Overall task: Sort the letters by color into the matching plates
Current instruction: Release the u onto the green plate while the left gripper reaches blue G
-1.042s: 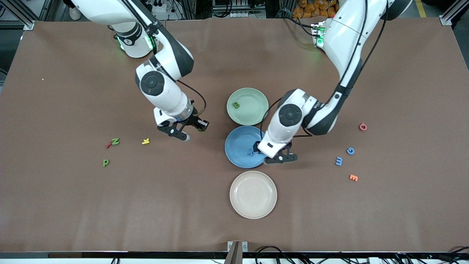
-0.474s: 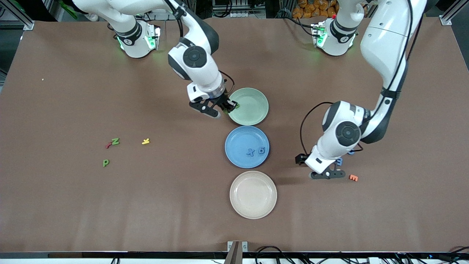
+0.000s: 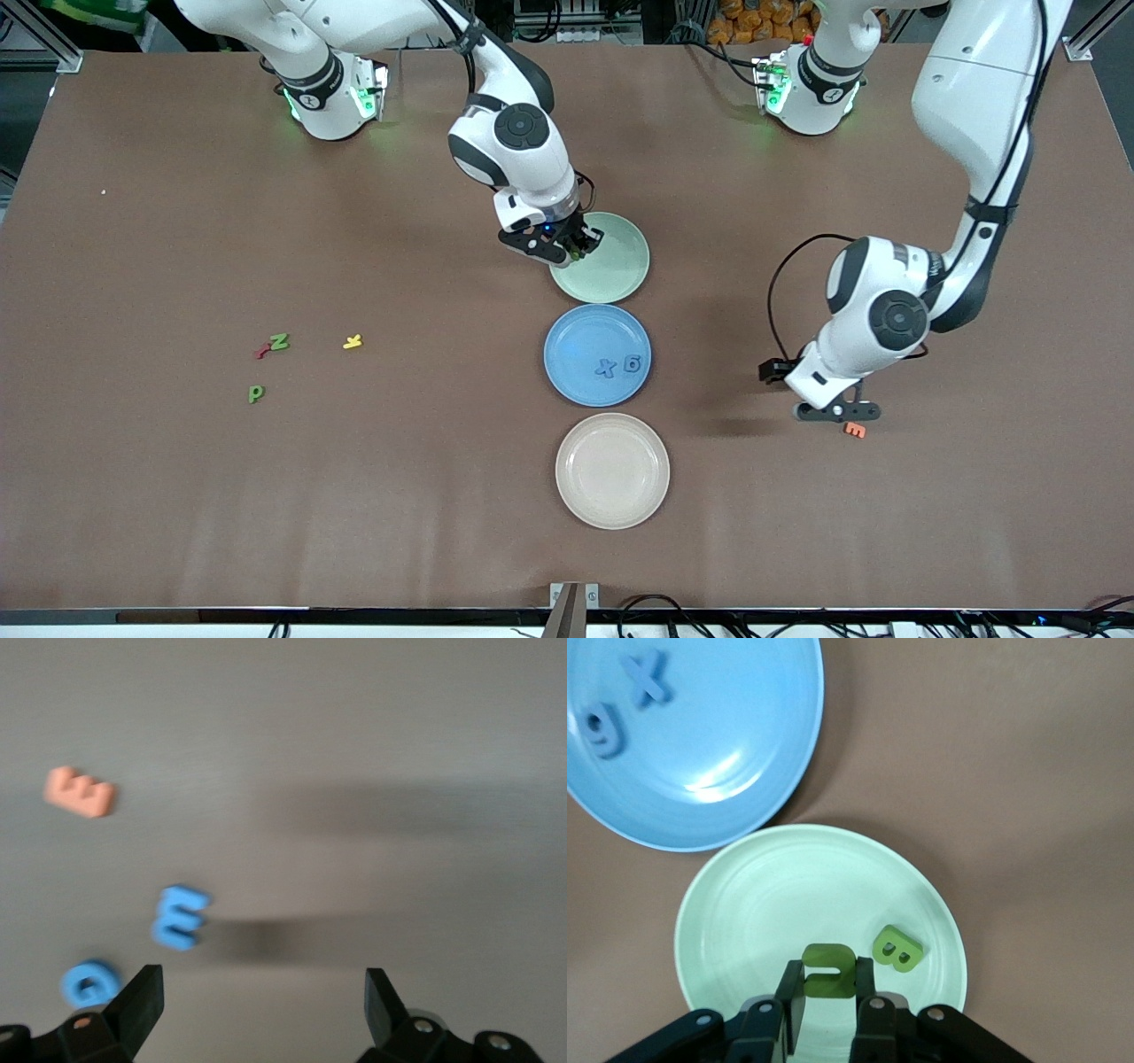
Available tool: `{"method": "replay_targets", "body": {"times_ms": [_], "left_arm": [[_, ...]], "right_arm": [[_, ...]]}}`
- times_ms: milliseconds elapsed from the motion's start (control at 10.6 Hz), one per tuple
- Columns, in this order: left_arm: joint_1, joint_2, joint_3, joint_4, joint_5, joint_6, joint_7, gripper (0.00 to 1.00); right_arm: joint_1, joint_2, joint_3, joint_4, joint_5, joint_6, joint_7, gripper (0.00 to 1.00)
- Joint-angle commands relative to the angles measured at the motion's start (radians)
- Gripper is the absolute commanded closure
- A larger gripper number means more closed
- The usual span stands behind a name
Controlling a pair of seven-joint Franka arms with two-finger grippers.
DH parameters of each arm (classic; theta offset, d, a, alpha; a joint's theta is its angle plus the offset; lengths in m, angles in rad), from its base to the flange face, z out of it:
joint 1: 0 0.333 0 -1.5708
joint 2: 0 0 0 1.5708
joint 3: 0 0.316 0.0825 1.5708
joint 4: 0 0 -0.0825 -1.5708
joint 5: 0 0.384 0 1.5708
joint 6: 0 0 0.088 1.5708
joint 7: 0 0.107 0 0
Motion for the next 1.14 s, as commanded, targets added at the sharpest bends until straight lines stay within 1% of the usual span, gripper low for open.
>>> {"method": "replay_targets", "body": {"times_ms": [0, 95, 189, 379, 474, 568, 663, 758, 853, 947, 1042], "left_arm": [[0.141, -0.138, -0.008, -0.131, -0.008, -0.004, -0.025, 0.0], [0.172, -0.153, -0.009, -0.144, -0.008, -0.004, -0.075, 0.0], [0.177, -0.154, -0.008, -0.153, -0.008, -0.004, -0.141, 0.0], [0.195, -0.154, -0.006, -0.206, -0.008, 0.029, -0.189, 0.0], [0.228, -0.161, -0.008, -0.264, -0.008, 0.103, -0.191, 0.0], [0.248, -0.167, -0.009, -0.315, -0.008, 0.181, -0.197, 0.0], [0.249, -0.167, -0.008, -0.335, -0.008, 0.213, -0.234, 0.0], [0.246, -0.16, -0.008, -0.339, -0.008, 0.23, -0.286, 0.0], [0.243, -0.151, -0.008, -0.339, -0.008, 0.247, -0.326, 0.0], [0.243, -0.138, -0.008, -0.339, -0.008, 0.258, -0.353, 0.0], [0.239, -0.128, -0.008, -0.337, -0.008, 0.272, -0.392, 0.0]], "right_arm": [[0.016, 0.067, 0.006, 0.046, -0.031, 0.017, 0.044, 1.0], [0.016, 0.068, 0.008, 0.049, -0.031, 0.017, 0.067, 0.81], [0.023, 0.069, 0.008, 0.052, -0.033, 0.017, 0.074, 0.41], [0.021, 0.068, 0.008, 0.057, -0.031, 0.015, 0.073, 0.24], [0.016, 0.063, 0.008, 0.064, -0.031, 0.011, 0.073, 0.21], [0.006, 0.048, 0.008, 0.064, -0.031, 0.002, 0.067, 0.2], [-0.025, 0.013, 0.016, 0.054, -0.031, -0.011, 0.056, 0.2], [-0.087, -0.018, 0.064, 0.052, -0.031, -0.061, 0.053, 0.2], [-0.143, -0.053, 0.098, 0.052, -0.031, -0.105, 0.045, 0.2], [-0.184, -0.087, 0.117, 0.049, -0.03, -0.15, 0.038, 0.2], [-0.21, -0.116, 0.12, 0.049, -0.027, -0.199, 0.025, 0.2]]}}
